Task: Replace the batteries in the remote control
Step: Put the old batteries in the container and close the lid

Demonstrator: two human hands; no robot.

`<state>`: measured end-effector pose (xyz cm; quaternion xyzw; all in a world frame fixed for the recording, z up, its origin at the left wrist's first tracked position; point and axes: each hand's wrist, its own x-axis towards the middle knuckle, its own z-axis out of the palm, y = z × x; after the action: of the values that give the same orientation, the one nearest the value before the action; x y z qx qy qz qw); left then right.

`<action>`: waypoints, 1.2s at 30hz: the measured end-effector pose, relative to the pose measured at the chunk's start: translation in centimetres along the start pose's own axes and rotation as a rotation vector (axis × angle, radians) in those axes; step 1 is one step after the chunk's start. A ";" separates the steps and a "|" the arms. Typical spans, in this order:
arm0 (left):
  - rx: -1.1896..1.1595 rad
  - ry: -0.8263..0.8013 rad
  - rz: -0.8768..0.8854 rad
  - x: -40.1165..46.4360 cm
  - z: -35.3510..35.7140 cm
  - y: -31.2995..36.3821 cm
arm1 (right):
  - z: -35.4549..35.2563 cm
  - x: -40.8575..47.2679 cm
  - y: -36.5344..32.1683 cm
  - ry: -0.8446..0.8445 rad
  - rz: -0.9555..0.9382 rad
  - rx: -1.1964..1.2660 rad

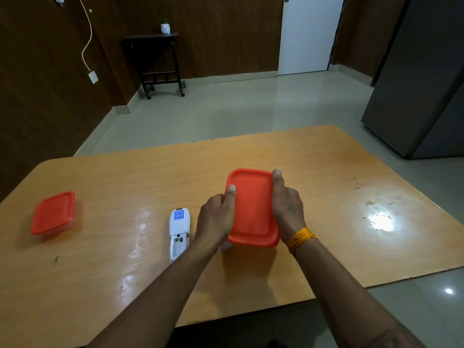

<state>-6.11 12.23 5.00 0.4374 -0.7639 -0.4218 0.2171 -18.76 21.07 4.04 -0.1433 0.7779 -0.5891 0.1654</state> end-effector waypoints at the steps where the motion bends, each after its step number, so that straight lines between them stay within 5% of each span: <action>1: -0.028 -0.019 -0.035 0.1 -0.1 0.2 | -0.1 -0.1 0.0 -0.017 -0.004 -0.010; 12: -0.029 0.034 -0.097 1.7 -0.9 1.2 | 0.5 -0.5 0.3 -0.092 0.006 0.017; 25: -0.193 -0.112 -0.034 -1.1 -0.6 -1.4 | -2.5 0.6 0.7 0.086 0.101 -0.009; 36: -0.331 0.035 -0.022 1.3 2.4 1.8 | -5.0 -0.4 1.4 0.065 0.024 0.173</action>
<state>-9.35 12.73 5.16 0.4114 -0.6752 -0.5366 0.2950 -20.54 26.01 4.03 -0.0998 0.7308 -0.6563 0.1587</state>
